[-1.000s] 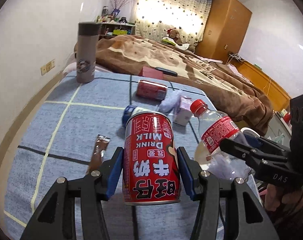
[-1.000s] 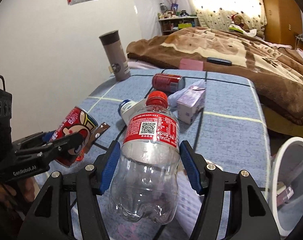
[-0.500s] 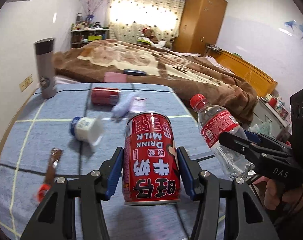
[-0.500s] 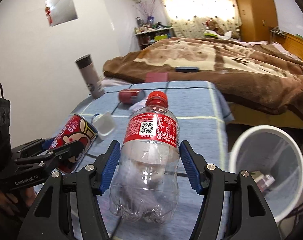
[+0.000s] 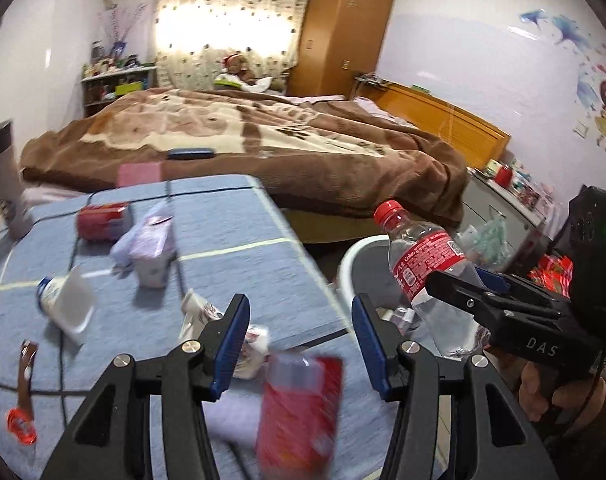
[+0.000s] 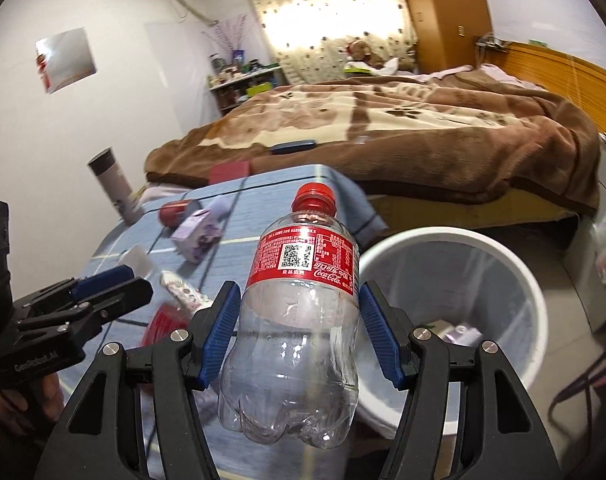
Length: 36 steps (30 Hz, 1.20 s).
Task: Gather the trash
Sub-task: 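Lift the bottle and milk can and carry them toward the wastebasket, then open both tools to drop the bottle and milk can into the wastebasket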
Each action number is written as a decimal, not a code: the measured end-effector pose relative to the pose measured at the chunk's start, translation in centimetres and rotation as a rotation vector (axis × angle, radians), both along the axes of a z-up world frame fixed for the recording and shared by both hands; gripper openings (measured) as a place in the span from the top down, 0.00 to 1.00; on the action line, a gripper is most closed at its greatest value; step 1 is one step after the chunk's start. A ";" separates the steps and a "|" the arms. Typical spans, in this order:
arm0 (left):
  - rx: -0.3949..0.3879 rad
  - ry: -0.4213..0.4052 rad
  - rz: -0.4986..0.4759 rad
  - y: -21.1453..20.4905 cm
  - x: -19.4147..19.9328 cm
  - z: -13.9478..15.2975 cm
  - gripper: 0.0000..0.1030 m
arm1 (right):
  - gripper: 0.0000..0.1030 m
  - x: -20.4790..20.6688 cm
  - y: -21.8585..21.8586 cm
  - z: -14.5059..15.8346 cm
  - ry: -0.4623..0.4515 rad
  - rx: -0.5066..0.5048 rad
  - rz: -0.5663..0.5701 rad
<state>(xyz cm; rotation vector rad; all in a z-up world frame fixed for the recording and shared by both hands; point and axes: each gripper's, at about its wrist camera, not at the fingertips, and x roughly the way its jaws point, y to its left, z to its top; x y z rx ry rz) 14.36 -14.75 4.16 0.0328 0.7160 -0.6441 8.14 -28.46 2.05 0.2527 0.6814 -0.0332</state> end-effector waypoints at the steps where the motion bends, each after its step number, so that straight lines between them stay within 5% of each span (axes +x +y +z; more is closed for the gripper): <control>1: 0.013 0.000 -0.007 -0.6 0.1 -0.2 0.46 | 0.39 -0.1 -0.5 -0.1 0.002 0.000 -0.016; 8: 0.101 0.072 0.076 -0.4 -2.7 -2.9 0.44 | 0.39 -1.0 -2.2 -1.4 0.004 0.039 -0.083; 10: 0.135 -0.011 0.006 -1.3 -5.5 -3.0 0.23 | 0.39 -1.5 -2.2 -1.8 -0.002 0.025 -0.093; 16: 0.119 0.108 -0.089 -5.6 -6.8 -5.5 0.23 | 0.39 -4.3 -3.6 -1.3 -0.052 0.011 -0.151; 22: 0.114 0.081 -0.150 -6.8 -7.6 -4.9 0.22 | 0.39 -7.3 -6.5 -1.0 -0.077 0.005 -0.256; 36: 0.147 0.115 -0.041 -4.6 -5.6 -6.3 0.22 | 0.39 -5.2 -6.1 -3.6 0.003 0.043 -0.216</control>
